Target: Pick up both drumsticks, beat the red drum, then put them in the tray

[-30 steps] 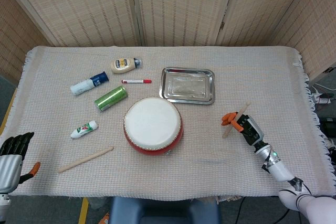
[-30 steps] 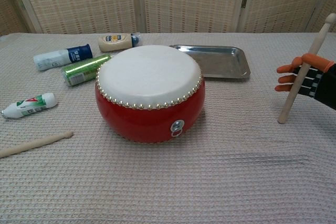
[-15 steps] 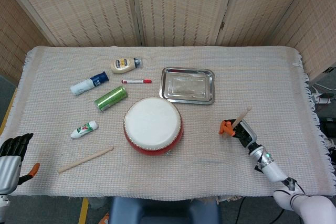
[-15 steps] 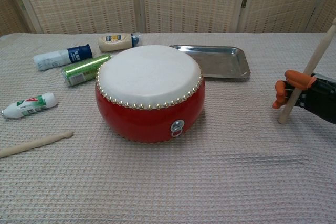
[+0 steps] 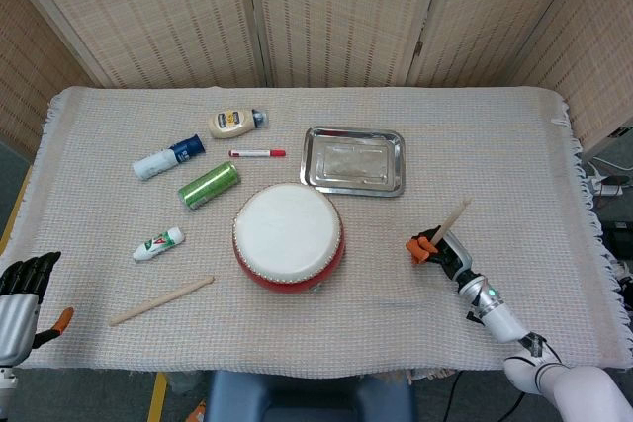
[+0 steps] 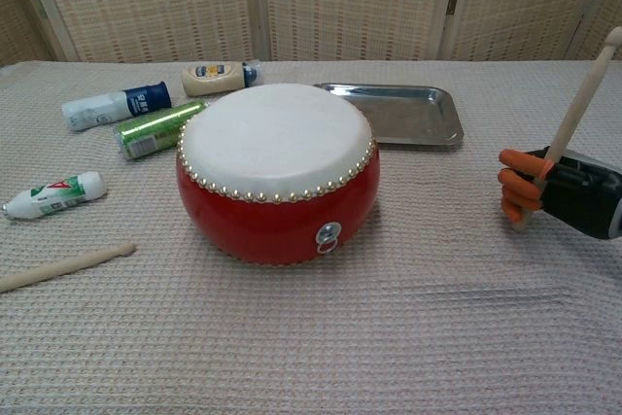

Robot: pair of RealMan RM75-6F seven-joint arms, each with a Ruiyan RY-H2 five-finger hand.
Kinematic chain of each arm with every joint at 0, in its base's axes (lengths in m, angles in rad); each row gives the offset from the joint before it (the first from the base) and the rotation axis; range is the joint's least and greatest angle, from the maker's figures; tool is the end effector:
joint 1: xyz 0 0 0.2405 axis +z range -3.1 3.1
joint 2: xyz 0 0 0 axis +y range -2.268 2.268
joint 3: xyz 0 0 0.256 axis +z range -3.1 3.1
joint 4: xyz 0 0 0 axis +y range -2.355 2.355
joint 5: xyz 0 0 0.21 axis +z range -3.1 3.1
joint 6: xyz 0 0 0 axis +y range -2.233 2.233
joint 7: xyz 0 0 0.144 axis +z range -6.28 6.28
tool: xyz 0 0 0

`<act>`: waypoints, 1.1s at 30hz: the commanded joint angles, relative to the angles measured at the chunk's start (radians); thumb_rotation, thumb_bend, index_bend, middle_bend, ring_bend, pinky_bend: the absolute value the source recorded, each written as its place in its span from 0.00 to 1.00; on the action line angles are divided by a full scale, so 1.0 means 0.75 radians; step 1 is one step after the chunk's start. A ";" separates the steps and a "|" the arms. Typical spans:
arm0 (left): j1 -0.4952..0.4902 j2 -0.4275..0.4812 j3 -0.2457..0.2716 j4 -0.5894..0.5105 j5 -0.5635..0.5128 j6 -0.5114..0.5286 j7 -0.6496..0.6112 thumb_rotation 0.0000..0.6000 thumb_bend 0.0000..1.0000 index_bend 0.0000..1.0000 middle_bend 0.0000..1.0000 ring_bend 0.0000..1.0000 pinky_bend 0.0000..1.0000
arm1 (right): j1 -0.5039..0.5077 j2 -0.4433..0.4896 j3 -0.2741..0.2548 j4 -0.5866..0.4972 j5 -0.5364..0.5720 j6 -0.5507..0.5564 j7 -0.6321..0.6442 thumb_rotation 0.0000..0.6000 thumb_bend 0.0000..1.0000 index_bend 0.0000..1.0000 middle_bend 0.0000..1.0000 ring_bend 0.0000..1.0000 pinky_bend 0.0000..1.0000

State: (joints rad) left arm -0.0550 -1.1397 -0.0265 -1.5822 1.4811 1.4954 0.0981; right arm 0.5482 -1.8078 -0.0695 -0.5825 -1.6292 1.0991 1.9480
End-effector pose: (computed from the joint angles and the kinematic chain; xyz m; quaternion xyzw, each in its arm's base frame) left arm -0.3240 0.1669 0.1545 -0.6047 -0.3722 -0.3409 0.6161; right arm -0.3056 -0.3234 -0.0343 0.2997 -0.7897 0.5324 0.0554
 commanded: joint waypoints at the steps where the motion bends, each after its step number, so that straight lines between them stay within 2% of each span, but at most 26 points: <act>1: 0.001 -0.002 0.001 0.004 0.001 0.001 -0.004 1.00 0.32 0.07 0.08 0.07 0.09 | 0.004 -0.007 0.001 -0.003 0.000 0.009 -0.021 1.00 0.30 1.00 0.88 0.87 0.76; 5: 0.000 -0.004 -0.001 0.012 -0.001 -0.001 -0.009 1.00 0.32 0.07 0.08 0.07 0.09 | 0.009 -0.012 0.009 -0.008 0.000 0.033 -0.069 1.00 0.56 1.00 0.93 0.96 0.88; 7: -0.002 -0.005 -0.003 0.019 -0.002 -0.003 -0.018 1.00 0.32 0.07 0.08 0.07 0.09 | 0.016 -0.010 0.011 -0.012 -0.002 0.039 -0.098 1.00 0.71 1.00 0.97 1.00 0.96; 10: -0.010 -0.003 -0.007 0.037 -0.008 -0.018 -0.024 1.00 0.32 0.07 0.08 0.07 0.09 | 0.035 0.001 0.015 -0.017 -0.007 0.038 -0.183 1.00 0.88 1.00 1.00 1.00 1.00; 13: -0.023 0.005 -0.008 0.051 -0.002 -0.035 -0.029 1.00 0.32 0.07 0.08 0.07 0.09 | 0.064 0.041 0.007 -0.048 -0.027 0.030 -0.368 1.00 0.99 1.00 1.00 1.00 1.00; 16: -0.037 0.009 -0.013 0.058 0.004 -0.046 -0.038 1.00 0.32 0.07 0.08 0.07 0.09 | 0.100 0.116 0.010 -0.140 -0.031 -0.007 -0.548 1.00 1.00 1.00 1.00 1.00 1.00; 19: -0.052 0.008 -0.017 0.067 0.012 -0.058 -0.042 1.00 0.32 0.07 0.08 0.07 0.09 | 0.153 0.254 0.008 -0.318 -0.035 -0.089 -0.787 1.00 1.00 1.00 1.00 1.00 1.00; 24: -0.087 0.003 -0.021 0.074 0.025 -0.096 -0.061 1.00 0.32 0.07 0.08 0.07 0.09 | 0.257 0.568 0.018 -0.734 0.019 -0.324 -1.286 1.00 1.00 1.00 1.00 1.00 1.00; 29: -0.140 0.003 -0.025 0.071 0.055 -0.149 -0.079 1.00 0.32 0.07 0.08 0.07 0.09 | 0.347 0.848 0.060 -1.087 0.198 -0.589 -1.770 1.00 1.00 1.00 1.00 1.00 1.00; 33: -0.188 -0.009 -0.032 0.063 0.069 -0.198 -0.117 1.00 0.32 0.09 0.10 0.08 0.09 | 0.395 0.987 0.082 -1.235 0.389 -0.713 -2.081 1.00 1.00 1.00 1.00 1.00 1.00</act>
State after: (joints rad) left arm -0.1846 -1.1419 -0.0479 -1.5321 1.5272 1.3580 0.0199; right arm 0.7679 -1.2514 -0.0360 -1.3080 -1.5034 0.7305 0.6524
